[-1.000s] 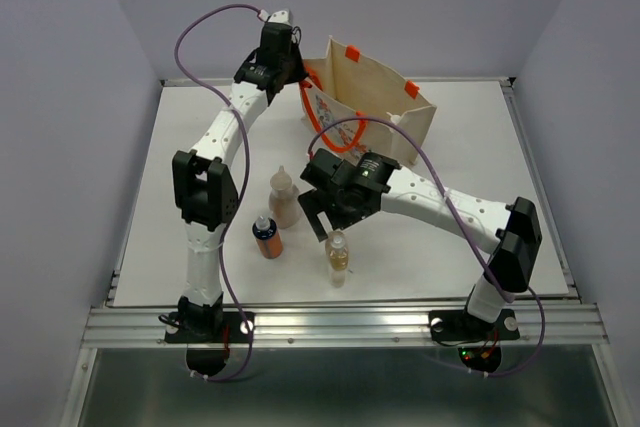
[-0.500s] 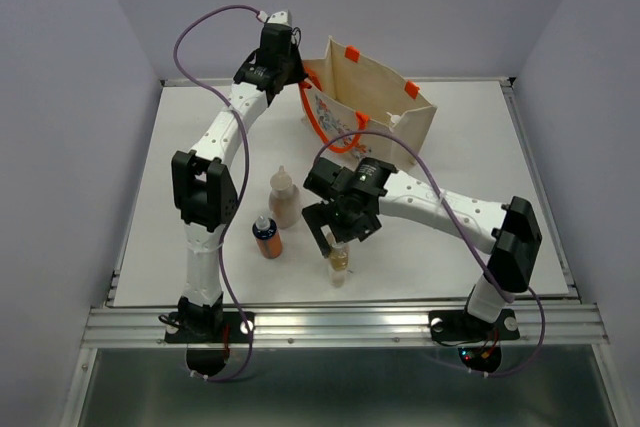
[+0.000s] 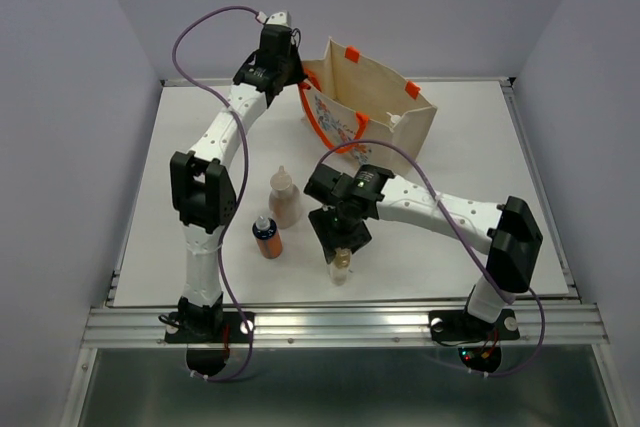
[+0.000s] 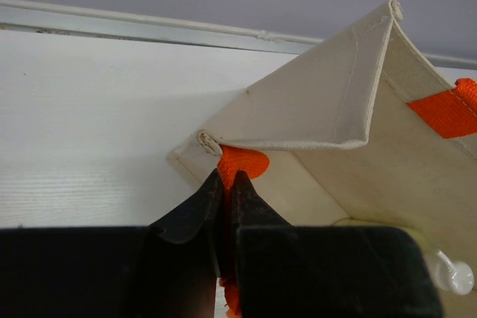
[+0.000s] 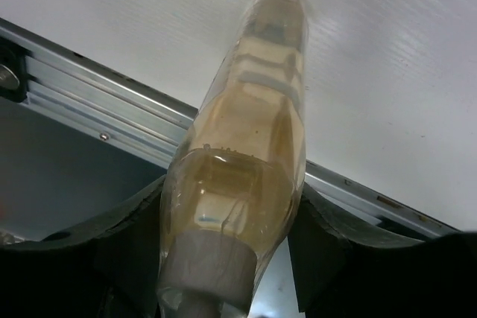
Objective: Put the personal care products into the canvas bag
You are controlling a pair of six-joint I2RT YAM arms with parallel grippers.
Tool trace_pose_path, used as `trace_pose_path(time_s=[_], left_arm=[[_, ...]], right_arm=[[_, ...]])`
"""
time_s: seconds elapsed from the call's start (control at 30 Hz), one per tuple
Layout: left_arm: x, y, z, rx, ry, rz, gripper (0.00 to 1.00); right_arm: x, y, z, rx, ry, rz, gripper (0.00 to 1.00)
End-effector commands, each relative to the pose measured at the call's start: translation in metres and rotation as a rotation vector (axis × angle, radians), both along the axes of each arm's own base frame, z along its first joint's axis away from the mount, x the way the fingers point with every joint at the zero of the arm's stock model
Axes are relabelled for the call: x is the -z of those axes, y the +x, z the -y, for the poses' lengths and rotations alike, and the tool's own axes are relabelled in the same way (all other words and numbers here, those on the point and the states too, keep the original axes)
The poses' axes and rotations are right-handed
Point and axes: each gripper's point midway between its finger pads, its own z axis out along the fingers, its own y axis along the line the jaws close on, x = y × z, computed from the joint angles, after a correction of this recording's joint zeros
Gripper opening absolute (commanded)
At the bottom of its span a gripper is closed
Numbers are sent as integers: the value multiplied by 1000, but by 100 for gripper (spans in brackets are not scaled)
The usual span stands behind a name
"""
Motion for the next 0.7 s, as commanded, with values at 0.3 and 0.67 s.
trace_pose_path(time_s=[0.3, 0.67], left_arm=[[-51, -10, -6, -17, -20, 98, 0], [-50, -9, 0, 1, -33, 99, 0]], right_arm=[[-139, 103, 29, 125, 41, 575, 1], [-339, 212, 84, 229, 251, 1116, 1]])
